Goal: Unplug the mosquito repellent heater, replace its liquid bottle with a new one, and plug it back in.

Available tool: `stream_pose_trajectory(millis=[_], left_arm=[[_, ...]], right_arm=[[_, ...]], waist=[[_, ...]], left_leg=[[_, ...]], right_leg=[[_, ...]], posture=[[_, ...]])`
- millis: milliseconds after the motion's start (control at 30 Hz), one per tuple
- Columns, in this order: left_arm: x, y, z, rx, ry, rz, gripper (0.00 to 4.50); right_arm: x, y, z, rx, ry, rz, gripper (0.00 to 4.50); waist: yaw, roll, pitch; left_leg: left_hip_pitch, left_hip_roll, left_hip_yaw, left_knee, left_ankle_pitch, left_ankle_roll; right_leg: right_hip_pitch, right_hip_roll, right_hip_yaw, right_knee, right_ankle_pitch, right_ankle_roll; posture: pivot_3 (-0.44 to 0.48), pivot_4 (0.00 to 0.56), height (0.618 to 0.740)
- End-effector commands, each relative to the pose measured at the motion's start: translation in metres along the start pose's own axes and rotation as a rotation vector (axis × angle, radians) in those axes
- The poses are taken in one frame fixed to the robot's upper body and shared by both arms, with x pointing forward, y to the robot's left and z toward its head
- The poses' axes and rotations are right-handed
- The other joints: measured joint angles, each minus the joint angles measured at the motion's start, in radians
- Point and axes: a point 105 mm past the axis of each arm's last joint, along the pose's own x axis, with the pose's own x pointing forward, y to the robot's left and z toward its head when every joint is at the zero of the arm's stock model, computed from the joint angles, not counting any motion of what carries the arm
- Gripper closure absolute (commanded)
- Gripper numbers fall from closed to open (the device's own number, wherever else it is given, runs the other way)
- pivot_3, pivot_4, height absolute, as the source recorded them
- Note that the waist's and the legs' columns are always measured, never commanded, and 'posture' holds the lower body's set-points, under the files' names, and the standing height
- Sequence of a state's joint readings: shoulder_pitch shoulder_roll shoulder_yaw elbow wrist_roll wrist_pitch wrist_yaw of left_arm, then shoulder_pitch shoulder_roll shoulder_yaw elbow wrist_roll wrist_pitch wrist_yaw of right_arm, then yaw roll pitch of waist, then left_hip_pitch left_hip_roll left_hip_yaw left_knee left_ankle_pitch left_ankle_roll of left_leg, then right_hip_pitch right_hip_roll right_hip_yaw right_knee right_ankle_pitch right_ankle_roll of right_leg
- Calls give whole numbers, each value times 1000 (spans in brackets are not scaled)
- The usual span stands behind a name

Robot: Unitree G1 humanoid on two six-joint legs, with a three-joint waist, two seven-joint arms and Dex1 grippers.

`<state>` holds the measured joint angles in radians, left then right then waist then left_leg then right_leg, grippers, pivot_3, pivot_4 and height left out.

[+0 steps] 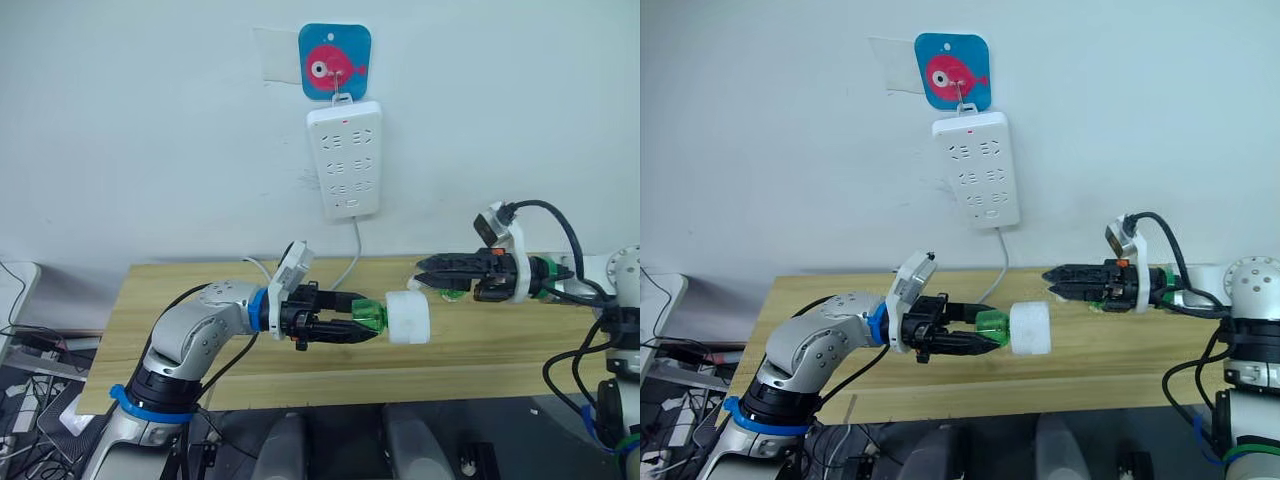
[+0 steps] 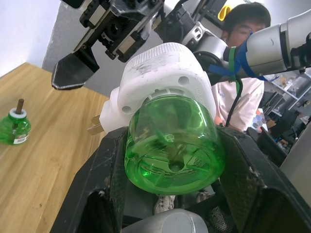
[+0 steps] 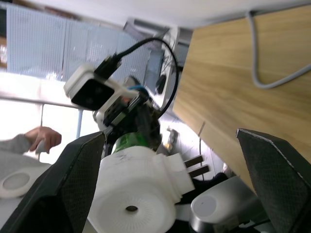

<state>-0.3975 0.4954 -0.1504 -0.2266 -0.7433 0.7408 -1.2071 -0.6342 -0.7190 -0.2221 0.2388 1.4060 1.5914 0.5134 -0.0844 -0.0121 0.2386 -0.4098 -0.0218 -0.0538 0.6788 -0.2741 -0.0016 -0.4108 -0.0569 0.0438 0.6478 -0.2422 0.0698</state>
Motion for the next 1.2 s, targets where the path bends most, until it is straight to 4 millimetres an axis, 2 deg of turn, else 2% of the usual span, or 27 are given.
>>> stream_pose_trajectory(millis=[33, 67, 167, 233, 367, 533, 633, 733, 1200], left_arm=[[1, -6, 8, 24, -21, -25, 2249], [1, -6, 8, 23, -21, -27, 2249], [1, -8, 10, 8, -22, -45, 2249], [1, -9, 11, 2, -20, -48, 2249], [-1, -4, 13, -1, -26, -14, 2249], [-4, 8, 16, 18, -49, 62, 2249], [-4, 13, 16, 33, -56, 94, 2249], [-4, 16, 15, 39, -53, 108, 2249], [-1, 12, -4, 60, 38, 73, 2249]], right_arm=[[-4, -24, 13, -68, -125, -157, 8], [-3, -32, 16, -80, -157, -198, 8], [12, -39, 11, -152, -160, -219, 527], [20, -40, 7, -163, -157, -204, 1211], [38, -21, -18, -182, -49, -82, 2573], [34, 5, -53, -170, 95, 49, 4382], [28, 20, -66, -163, 152, 114, 4447], [24, 33, -68, -169, 180, 166, 4447], [28, 91, -24, -246, 108, 316, 4447]], waist=[[0, 0, 0], [0, 0, 0], [-2, 0, 0], [-2, 0, 0], [-1, 0, 0], [3, 0, 0], [4, 0, 0], [1, 0, 0], [0, -1, 1]], left_leg=[[0, 0, 0, 0, 0, 0], [0, 0, 0, 0, 0, 0], [0, 0, 0, 0, 0, 0], [0, 0, 0, 0, 0, 0], [0, 0, 0, 0, 0, 0], [0, 0, -1, 0, 0, 0], [0, 0, -1, 0, 0, 0], [0, 0, -1, 0, 0, 0], [0, 0, -1, 0, 0, 0]], right_leg=[[0, 0, 0, 0, 0, 0], [0, 0, 0, 0, 0, 0], [0, 1, 0, 0, 0, 0], [-1, 1, 1, 0, 0, 0], [-1, 1, 0, 0, 0, 0], [-1, 0, 0, 0, 0, 0], [0, 0, 0, 0, 0, 0], [0, 0, 0, 0, 0, 0], [0, 0, 0, 0, 0, 0]], posture=[[-131, 235, 740], [-133, 232, 740], [-134, 230, 740], [-133, 230, 740], [-121, 229, 740], [-112, 230, 740], [-109, 231, 740], [-112, 232, 740], [-148, 235, 740]])
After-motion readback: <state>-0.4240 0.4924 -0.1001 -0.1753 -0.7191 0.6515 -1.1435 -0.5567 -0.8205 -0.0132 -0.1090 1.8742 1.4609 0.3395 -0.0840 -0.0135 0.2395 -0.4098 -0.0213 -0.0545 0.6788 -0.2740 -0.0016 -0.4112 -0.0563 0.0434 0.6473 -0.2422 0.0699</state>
